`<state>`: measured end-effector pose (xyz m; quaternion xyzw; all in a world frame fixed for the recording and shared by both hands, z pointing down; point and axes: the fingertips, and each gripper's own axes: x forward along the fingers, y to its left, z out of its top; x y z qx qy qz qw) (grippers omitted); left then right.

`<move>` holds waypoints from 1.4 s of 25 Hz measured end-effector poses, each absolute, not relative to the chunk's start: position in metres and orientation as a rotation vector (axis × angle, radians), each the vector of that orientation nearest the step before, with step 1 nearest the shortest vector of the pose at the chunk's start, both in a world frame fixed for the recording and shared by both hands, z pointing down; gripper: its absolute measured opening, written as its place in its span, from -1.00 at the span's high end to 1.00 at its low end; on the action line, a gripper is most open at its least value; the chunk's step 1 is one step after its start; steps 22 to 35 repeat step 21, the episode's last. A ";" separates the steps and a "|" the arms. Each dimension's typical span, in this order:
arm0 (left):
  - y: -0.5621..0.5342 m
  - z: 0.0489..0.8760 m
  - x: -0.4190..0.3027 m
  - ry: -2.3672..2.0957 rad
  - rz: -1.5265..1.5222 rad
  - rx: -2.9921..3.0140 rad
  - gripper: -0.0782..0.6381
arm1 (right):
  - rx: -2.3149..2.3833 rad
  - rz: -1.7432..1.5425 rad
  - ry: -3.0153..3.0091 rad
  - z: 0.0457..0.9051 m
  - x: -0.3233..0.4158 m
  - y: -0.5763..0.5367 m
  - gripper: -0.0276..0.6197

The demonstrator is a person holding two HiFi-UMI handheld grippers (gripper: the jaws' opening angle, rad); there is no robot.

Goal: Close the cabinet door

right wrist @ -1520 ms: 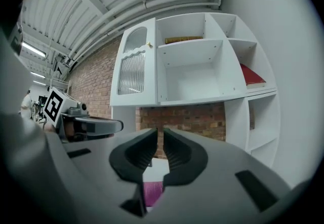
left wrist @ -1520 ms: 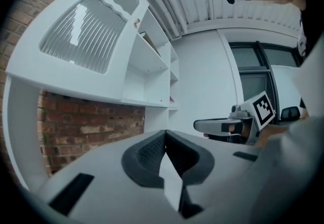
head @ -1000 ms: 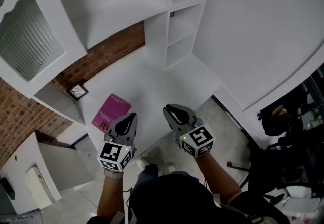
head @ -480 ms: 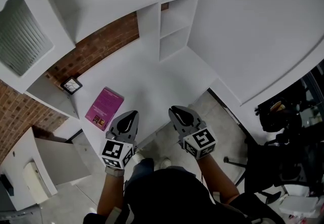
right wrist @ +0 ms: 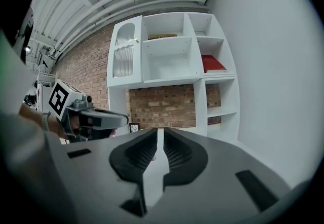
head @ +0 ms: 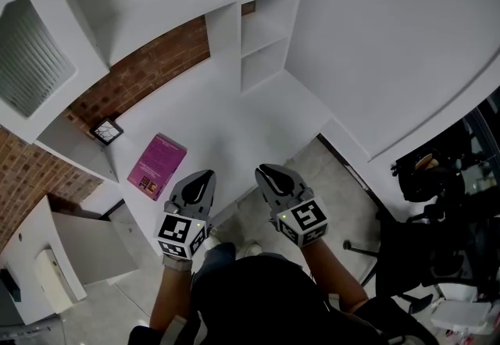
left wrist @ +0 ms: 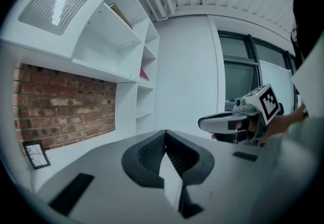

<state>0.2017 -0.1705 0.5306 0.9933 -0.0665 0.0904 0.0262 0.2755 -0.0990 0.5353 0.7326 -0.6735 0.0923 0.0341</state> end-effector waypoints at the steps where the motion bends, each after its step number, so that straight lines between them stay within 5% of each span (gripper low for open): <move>1: -0.170 0.531 0.202 -0.203 0.283 3.069 0.76 | 2.253 0.290 -2.078 0.536 0.275 -0.099 0.77; 35: -0.156 0.536 0.202 -0.218 0.310 3.066 0.76 | 2.256 0.280 -2.075 0.535 0.277 -0.084 0.77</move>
